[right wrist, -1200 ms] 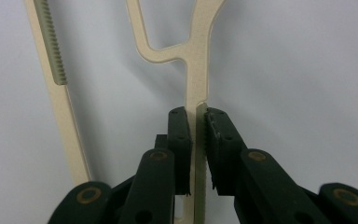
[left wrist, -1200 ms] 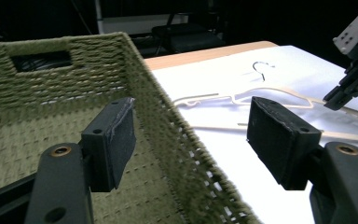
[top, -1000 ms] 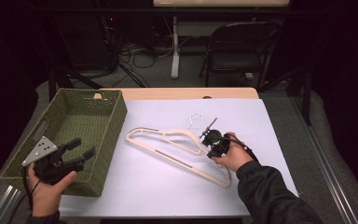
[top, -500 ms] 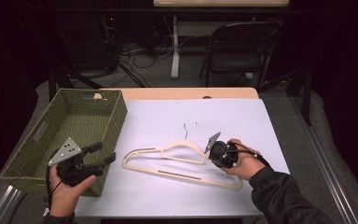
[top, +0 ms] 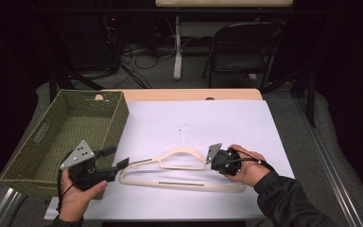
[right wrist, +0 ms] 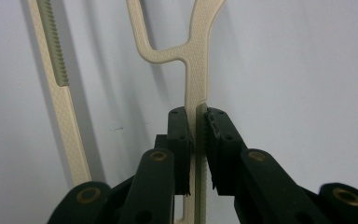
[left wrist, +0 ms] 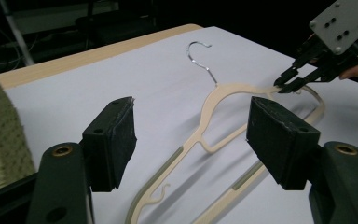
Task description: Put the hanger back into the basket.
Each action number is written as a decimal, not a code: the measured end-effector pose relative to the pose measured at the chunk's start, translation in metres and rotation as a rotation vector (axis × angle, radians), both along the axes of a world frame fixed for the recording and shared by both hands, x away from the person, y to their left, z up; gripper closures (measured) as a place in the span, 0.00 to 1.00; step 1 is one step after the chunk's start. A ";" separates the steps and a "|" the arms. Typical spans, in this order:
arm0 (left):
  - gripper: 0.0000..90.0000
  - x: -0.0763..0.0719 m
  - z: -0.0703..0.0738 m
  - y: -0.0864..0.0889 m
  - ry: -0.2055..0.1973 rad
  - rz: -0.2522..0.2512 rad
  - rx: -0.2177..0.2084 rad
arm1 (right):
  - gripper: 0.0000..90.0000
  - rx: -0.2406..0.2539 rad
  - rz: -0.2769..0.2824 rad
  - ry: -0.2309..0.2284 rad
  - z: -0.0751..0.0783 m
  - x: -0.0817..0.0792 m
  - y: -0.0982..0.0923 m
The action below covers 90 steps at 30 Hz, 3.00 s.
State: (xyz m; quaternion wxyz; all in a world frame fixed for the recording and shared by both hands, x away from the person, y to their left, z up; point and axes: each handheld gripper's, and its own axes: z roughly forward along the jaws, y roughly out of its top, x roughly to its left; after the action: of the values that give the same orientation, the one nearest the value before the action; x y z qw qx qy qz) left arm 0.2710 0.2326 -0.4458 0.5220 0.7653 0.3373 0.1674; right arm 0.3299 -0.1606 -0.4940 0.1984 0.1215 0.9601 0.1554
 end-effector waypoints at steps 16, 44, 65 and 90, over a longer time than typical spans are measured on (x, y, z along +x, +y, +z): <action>0.48 0.062 -0.048 -0.093 0.189 -0.136 0.151 | 0.89 -0.013 0.034 -0.055 -0.002 -0.011 -0.003; 0.85 0.082 -0.070 -0.123 0.260 -0.221 0.334 | 0.77 0.043 -0.002 0.003 -0.005 -0.008 -0.006; 0.86 0.074 -0.066 -0.121 0.240 -0.221 0.314 | 0.70 0.267 -0.207 0.184 0.006 0.028 0.060; 0.58 0.046 -0.038 -0.103 0.203 -0.308 0.318 | 0.83 0.184 0.014 -0.051 0.018 -0.012 0.067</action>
State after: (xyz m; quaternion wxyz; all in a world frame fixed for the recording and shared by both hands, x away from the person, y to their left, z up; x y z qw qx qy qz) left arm 0.3172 0.1299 -0.4837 0.3779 0.8932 0.2365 0.0590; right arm 0.3181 -0.0935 -0.4764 0.2097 0.1286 0.9371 0.2475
